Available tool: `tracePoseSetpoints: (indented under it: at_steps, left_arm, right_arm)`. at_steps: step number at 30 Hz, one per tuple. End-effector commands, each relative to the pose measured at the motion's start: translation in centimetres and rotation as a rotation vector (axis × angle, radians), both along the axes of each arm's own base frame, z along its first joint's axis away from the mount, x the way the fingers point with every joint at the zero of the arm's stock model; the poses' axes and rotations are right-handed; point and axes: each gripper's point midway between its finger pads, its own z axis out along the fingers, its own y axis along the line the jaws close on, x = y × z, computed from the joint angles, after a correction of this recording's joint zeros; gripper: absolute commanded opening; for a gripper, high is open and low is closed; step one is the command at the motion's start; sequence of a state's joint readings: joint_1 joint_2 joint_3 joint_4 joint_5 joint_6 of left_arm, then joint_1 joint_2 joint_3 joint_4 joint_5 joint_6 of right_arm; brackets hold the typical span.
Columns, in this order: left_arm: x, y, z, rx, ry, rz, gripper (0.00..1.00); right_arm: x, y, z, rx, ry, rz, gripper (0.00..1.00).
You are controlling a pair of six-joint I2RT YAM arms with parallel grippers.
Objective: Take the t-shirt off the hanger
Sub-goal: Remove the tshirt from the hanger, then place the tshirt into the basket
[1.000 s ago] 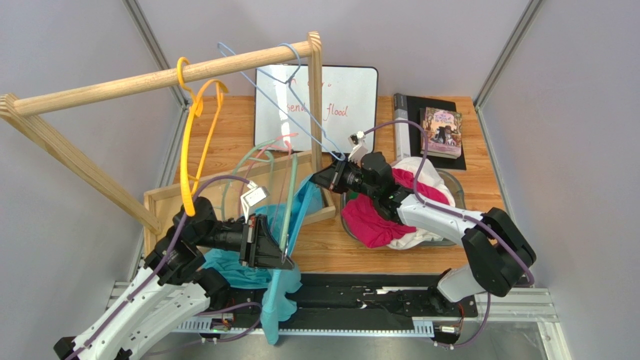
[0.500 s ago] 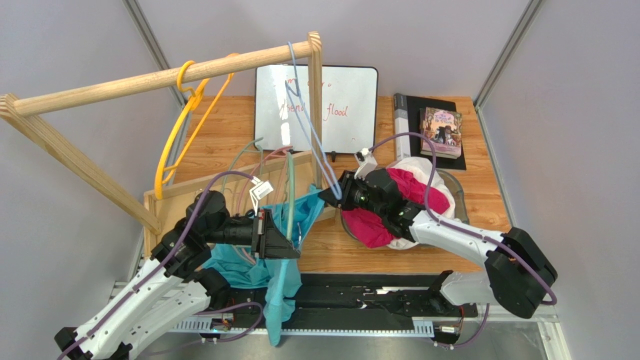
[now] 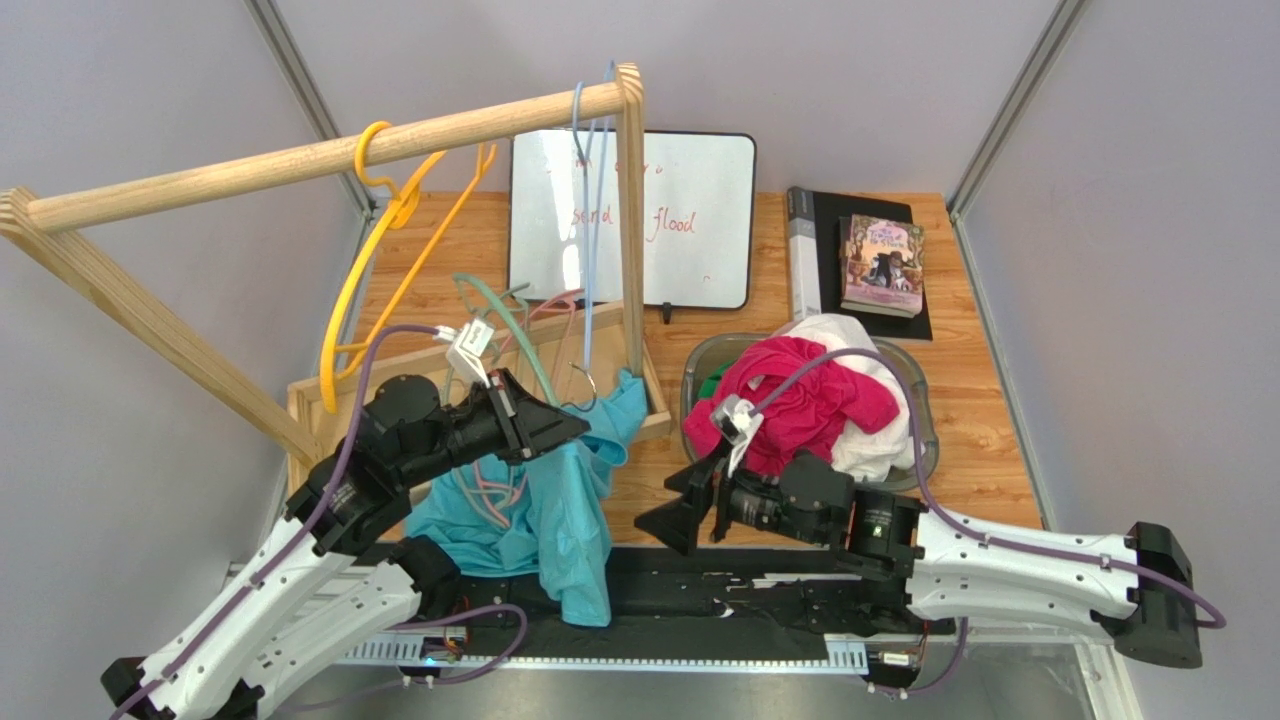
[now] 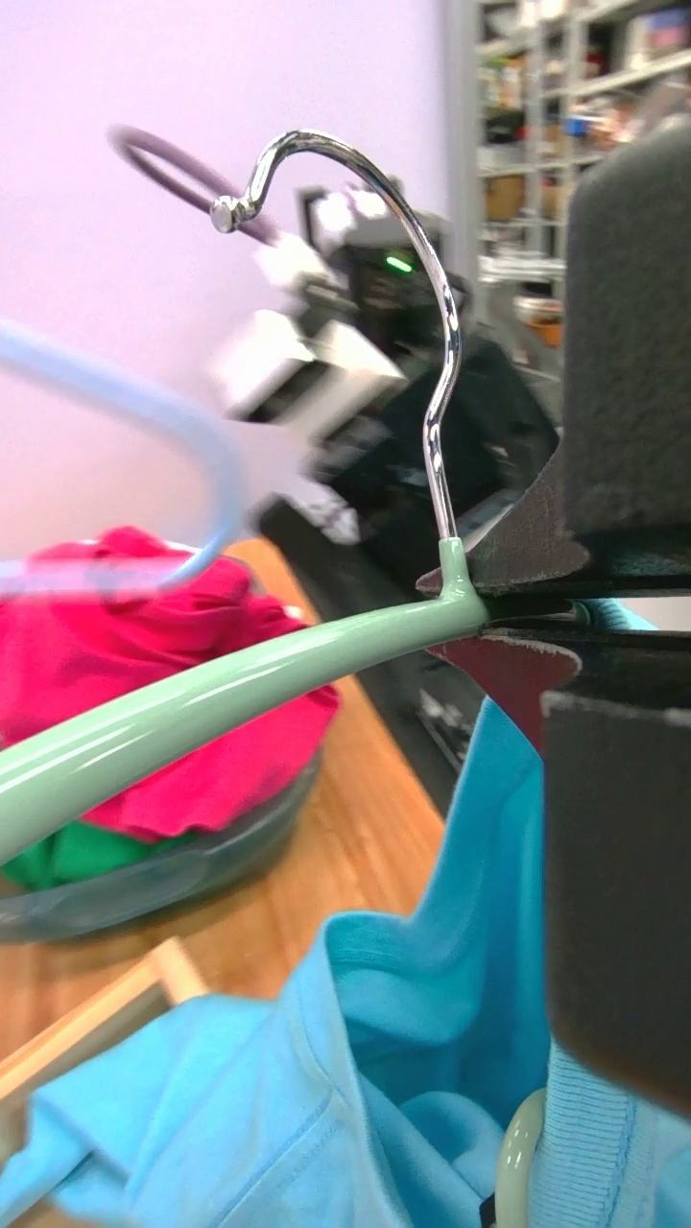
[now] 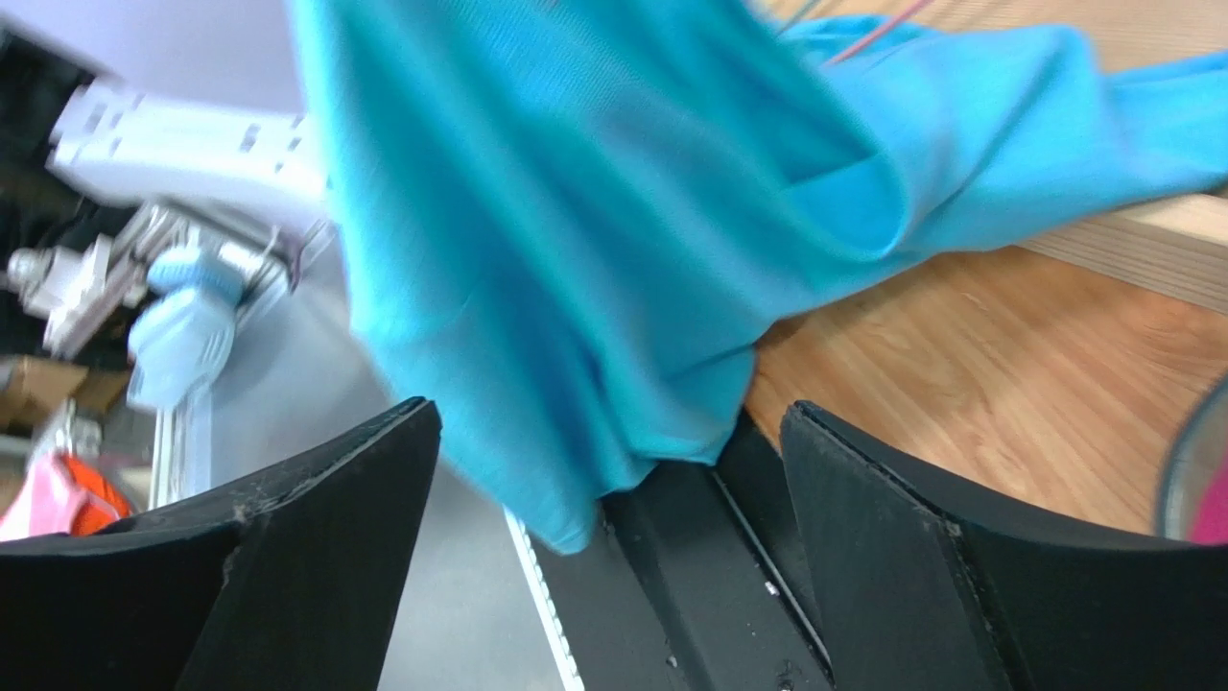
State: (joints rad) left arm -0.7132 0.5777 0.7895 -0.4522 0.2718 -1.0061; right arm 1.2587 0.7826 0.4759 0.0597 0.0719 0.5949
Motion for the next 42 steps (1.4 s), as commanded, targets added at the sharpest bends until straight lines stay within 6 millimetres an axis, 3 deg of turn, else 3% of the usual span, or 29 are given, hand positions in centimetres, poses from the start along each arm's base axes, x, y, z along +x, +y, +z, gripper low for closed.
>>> tracePoseSetpoints:
  at_steps: [1,9,12,13,15,16,17,19,20,21,23,24,25,26,27,30,33,34,36,40,42]
  left_arm:
    - [2.5,0.9,5.4,-0.167,-0.051,0.175,0.00]
    - [3.0,1.0,7.8,-0.308,-0.008,0.221,0.00]
    - [3.1,1.8,9.0,-0.354,-0.023,0.261,0.00]
    - [3.0,2.3,9.4,-0.364,-0.032,0.277,0.00]
    - [3.3,3.4,9.9,-0.374,-0.054,0.333,0.00]
    - [3.2,4.0,10.3,-0.385,-0.070,0.349,0.00]
    - [3.2,4.4,10.5,-0.393,-0.078,0.365,0.00]
    - [3.2,5.3,10.8,-0.421,-0.095,0.405,0.00]
    - [3.2,5.6,10.8,-0.430,-0.100,0.415,0.00]
    - [3.6,6.1,10.6,-0.437,-0.100,0.448,0.00]
    - [3.5,7.0,10.7,-0.459,-0.110,0.483,0.00]
    - [3.7,7.7,10.6,-0.461,-0.116,0.519,0.00]
    - [3.5,8.4,10.6,-0.470,-0.121,0.539,0.00]
    - [3.6,9.1,10.5,-0.474,-0.126,0.571,0.00]
    - [3.7,9.5,10.0,-0.469,-0.124,0.593,0.00]
    - [3.6,10.9,9.4,-0.510,-0.119,0.653,0.00]
    - [3.7,11.9,8.7,-0.532,-0.117,0.695,0.00]
    - [3.7,12.0,8.7,-0.532,-0.118,0.699,0.00]
    - [3.7,12.2,8.4,-0.512,-0.117,0.708,0.00]
    - [3.8,11.7,7.9,-0.430,-0.122,0.696,0.00]
    - [3.9,11.4,7.3,-0.379,-0.112,0.683,0.00]
  right_arm:
    - [-2.7,1.3,0.5,0.056,-0.139,0.128,0.96]
    - [-4.5,5.6,-1.2,0.004,-0.162,0.215,0.94]
    - [-4.3,6.1,-3.6,-0.065,-0.136,0.181,0.82]
    - [-3.9,5.5,-4.8,-0.090,-0.126,0.149,0.79]
    - [-4.0,4.8,-5.5,-0.085,-0.100,0.126,0.54]
    - [-3.6,4.4,-5.7,-0.082,-0.095,0.099,0.34]
    - [-3.5,3.7,-5.4,-0.066,-0.091,0.083,0.00]
    - [-3.2,2.8,-5.2,-0.073,-0.094,0.059,0.00]
    - [-2.9,2.3,-3.5,-0.034,-0.100,0.029,0.00]
    - [-2.6,1.7,-3.0,-0.039,-0.100,-0.002,0.00]
    - [-1.1,-0.7,-3.4,-0.102,-0.102,-0.119,0.00]
    - [-0.9,-2.1,-1.7,-0.055,-0.103,-0.162,0.00]
    - [0.5,-4.5,-3.0,-0.121,-0.095,-0.270,0.00]
    - [1.1,-5.9,-3.0,-0.125,-0.089,-0.320,0.00]
    - [2.2,-8.9,-2.3,-0.116,-0.089,-0.417,0.00]
    - [3.3,-13.5,0.3,-0.012,-0.044,-0.537,0.00]
    - [4.3,-16.8,2.5,0.058,-0.057,-0.613,0.00]
    - [4.5,-18.2,4.6,0.127,-0.055,-0.630,0.00]
    - [5.3,-19.9,6.8,0.138,-0.120,-0.677,0.00]
    - [6.4,-21.4,14.4,0.108,-0.271,-0.734,0.00]
    - [7.2,-22.3,17.2,0.033,-0.352,-0.791,0.00]
